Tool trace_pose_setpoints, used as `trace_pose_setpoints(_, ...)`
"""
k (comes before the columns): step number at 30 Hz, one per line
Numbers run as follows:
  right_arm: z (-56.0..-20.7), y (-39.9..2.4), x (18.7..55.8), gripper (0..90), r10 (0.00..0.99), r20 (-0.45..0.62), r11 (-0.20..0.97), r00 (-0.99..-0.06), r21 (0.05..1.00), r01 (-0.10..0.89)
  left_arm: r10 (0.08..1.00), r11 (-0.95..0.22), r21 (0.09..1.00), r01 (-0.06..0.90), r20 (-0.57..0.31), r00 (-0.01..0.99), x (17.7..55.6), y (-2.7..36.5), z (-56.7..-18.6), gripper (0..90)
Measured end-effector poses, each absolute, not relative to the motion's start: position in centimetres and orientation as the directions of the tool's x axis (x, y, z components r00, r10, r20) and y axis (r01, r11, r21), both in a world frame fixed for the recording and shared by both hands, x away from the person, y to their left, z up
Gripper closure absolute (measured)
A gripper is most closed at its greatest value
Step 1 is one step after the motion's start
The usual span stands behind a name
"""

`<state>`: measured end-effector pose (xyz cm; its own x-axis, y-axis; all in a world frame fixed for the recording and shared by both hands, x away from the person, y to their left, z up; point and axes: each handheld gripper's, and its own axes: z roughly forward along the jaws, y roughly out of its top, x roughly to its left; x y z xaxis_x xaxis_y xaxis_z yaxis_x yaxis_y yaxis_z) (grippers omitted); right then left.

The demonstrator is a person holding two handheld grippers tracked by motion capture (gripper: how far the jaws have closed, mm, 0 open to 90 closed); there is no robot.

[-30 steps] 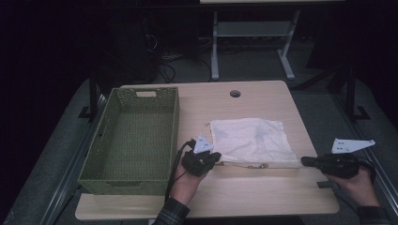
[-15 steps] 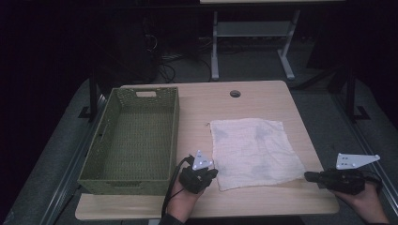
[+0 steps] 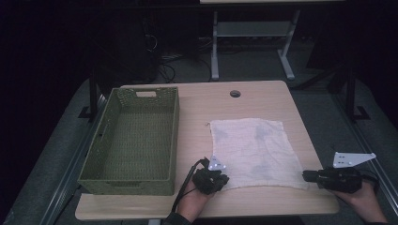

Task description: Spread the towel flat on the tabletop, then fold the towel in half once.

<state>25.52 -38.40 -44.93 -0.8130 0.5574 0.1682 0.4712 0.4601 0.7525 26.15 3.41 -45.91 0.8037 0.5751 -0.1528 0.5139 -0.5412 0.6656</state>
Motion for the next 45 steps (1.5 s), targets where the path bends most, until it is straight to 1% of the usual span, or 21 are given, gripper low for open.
trace_pose_setpoints(2, -45.4, -38.1, 25.6, 84.0, 0.558, 0.168, 0.48, -0.813, 0.734, 0.481, 0.57, -0.566, 0.644, 0.515, -0.146, 0.808, 26.1, 3.2, -46.3, 84.9)
trace_pose_setpoints(4, -45.7, -38.0, 25.8, 83.9, 0.56, 0.161, 0.494, -0.813, 0.723, 0.483, 0.569, -0.569, 0.641, 0.515, -0.146, 0.809, 26.1, 3.3, -46.2, 86.4)
trace_pose_setpoints(9, -45.6, -38.1, 25.8, 83.6, 0.562, 0.162, 0.485, -0.811, 0.729, 0.482, 0.565, -0.59, 0.616, 0.522, -0.147, 0.812, 25.5, 4.2, -46.0, 88.1)
trace_pose_setpoints(13, -45.6, -38.0, 25.9, 81.4, 0.564, 0.158, 0.484, -0.811, 0.731, 0.48, 0.576, -0.595, 0.6, 0.534, -0.145, 0.805, 25.2, 4.8, -45.8, 88.0)
trace_pose_setpoints(15, -45.5, -37.8, 26.1, 78.6, 0.566, 0.155, 0.483, -0.81, 0.734, 0.478, 0.578, -0.583, 0.614, 0.532, -0.147, 0.803, 25.2, 4.6, -45.6, 81.6)
trace_pose_setpoints(17, -45.3, -37.7, 26.4, 75.3, 0.571, 0.152, 0.477, -0.807, 0.739, 0.477, 0.575, -0.575, 0.632, 0.519, -0.139, 0.806, 25.5, 4.4, -45.2, 77.4)
trace_pose_setpoints(21, -45.0, -37.4, 27.1, 70.2, 0.587, 0.142, 0.473, -0.797, 0.739, 0.48, 0.584, -0.555, 0.658, 0.509, -0.127, 0.801, 26.3, 4.4, -44.7, 70.3)
trace_pose_setpoints(23, -44.9, -37.3, 27.6, 68.3, 0.595, 0.137, 0.472, -0.792, 0.738, 0.483, 0.592, -0.538, 0.667, 0.515, -0.135, 0.794, 26.9, 4.4, -44.6, 67.7)
trace_pose_setpoints(24, -44.9, -37.2, 27.8, 66.9, 0.599, 0.13, 0.471, -0.79, 0.741, 0.479, 0.595, -0.536, 0.669, 0.515, -0.133, 0.793, 27.1, 4.4, -44.5, 65.1)
trace_pose_setpoints(27, -44.7, -36.9, 28.8, 64.9, 0.61, 0.114, 0.471, -0.784, 0.744, 0.474, 0.604, -0.517, 0.684, 0.514, -0.134, 0.786, 27.8, 4.5, -44.3, 59.5)
trace_pose_setpoints(28, -44.7, -36.8, 29.1, 64.5, 0.613, 0.113, 0.468, -0.782, 0.745, 0.475, 0.601, -0.507, 0.69, 0.517, -0.147, 0.786, 28.3, 4.6, -44.2, 59.5)
trace_pose_setpoints(35, -44.1, -35.8, 30.9, 62.6, 0.626, 0.084, 0.464, -0.775, 0.759, 0.457, 0.602, -0.472, 0.716, 0.514, -0.164, 0.782, 30.2, 5.0, -44.0, 55.8)
trace_pose_setpoints(41, -43.8, -35.3, 32.6, 61.7, 0.637, 0.075, 0.452, -0.767, 0.77, 0.451, 0.611, -0.474, 0.729, 0.494, -0.131, 0.78, 31.7, 4.9, -43.7, 52.8)
trace_pose_setpoints(45, -43.5, -35.0, 33.4, 61.4, 0.644, 0.072, 0.446, -0.761, 0.774, 0.45, 0.623, -0.466, 0.732, 0.497, -0.128, 0.772, 32.5, 4.8, -43.6, 50.3)
